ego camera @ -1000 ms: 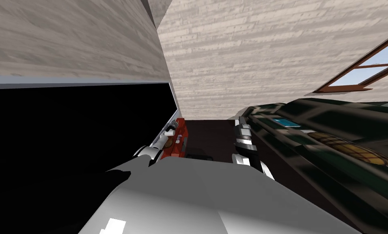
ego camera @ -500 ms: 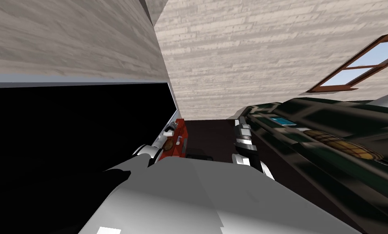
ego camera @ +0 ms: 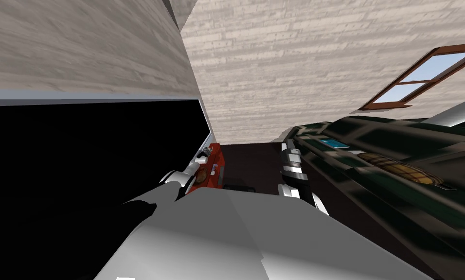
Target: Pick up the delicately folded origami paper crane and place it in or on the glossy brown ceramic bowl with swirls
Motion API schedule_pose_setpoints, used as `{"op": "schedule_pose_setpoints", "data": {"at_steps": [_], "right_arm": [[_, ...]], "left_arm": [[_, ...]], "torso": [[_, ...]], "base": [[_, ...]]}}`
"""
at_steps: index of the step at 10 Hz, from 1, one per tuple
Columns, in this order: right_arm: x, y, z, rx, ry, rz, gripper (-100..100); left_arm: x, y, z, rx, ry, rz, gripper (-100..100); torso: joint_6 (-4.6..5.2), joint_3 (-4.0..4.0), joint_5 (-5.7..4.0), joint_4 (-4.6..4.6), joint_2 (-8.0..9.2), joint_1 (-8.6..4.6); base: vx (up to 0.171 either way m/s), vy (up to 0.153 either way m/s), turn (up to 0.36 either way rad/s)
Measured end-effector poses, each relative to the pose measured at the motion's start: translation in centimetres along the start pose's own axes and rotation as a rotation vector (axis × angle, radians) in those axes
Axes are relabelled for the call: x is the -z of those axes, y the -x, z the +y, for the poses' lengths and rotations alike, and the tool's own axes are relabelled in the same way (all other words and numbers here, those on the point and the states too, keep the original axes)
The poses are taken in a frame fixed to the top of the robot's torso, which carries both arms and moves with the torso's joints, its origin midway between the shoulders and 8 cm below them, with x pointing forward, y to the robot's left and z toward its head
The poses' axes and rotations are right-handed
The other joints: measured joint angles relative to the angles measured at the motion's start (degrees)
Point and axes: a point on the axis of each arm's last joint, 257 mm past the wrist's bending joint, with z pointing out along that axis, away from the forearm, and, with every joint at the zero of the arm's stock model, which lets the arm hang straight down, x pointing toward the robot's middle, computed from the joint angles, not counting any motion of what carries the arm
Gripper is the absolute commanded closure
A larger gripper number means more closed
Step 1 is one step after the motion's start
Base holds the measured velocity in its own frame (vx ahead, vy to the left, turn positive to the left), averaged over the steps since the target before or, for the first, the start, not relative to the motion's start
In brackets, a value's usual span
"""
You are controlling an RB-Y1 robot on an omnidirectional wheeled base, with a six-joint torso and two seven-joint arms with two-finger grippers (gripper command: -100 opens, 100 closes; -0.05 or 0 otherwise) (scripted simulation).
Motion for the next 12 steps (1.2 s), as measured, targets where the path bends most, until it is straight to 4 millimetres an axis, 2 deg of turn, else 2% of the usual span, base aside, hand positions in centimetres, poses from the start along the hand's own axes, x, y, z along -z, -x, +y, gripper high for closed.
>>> {"op": "schedule_pose_setpoints", "data": {"at_steps": [2, 3, 4, 5, 12], "right_arm": [[0.0, 0.0, 0.0, 0.000, 0.000, 0.000, 0], [0.0, 0.0, 0.0, 0.000, 0.000, 0.000, 0], [0.0, 0.0, 0.0, 0.000, 0.000, 0.000, 0], [0.0, 0.0, 0.0, 0.000, 0.000, 0.000, 0], [0.0, 0.0, 0.0, 0.000, 0.000, 0.000, 0]], "left_arm": [[0.1, 2.3, 1.4, 0.004, 0.040, -0.045, -100], [0.3, 3.1, 2.8, 0.012, 0.070, -0.070, -100], [0.3, 3.2, 3.0, 0.012, 0.075, -0.073, 0], [0.3, 3.2, 2.9, 0.012, 0.075, -0.073, -100], [0.4, 3.6, 2.9, 0.031, 0.056, -0.099, -100]], "torso": [[-0.03, -0.12, 0.01, -0.05, -0.21, 0.06], [0.01, -0.23, 0.02, -0.08, -0.41, 0.04], [-0.03, -0.14, -0.01, -0.06, -0.21, -0.07], [-0.02, 0.00, -0.03, -0.01, 0.01, -0.16], [-0.03, 0.13, -0.05, 0.05, 0.22, -0.22]], "base": [[0.145, 0.063, -0.110], [0.086, 0.030, -0.031], [0.013, 0.006, 0.005], [0.004, 0.019, -0.070], [-0.011, 0.007, -0.052]]}}
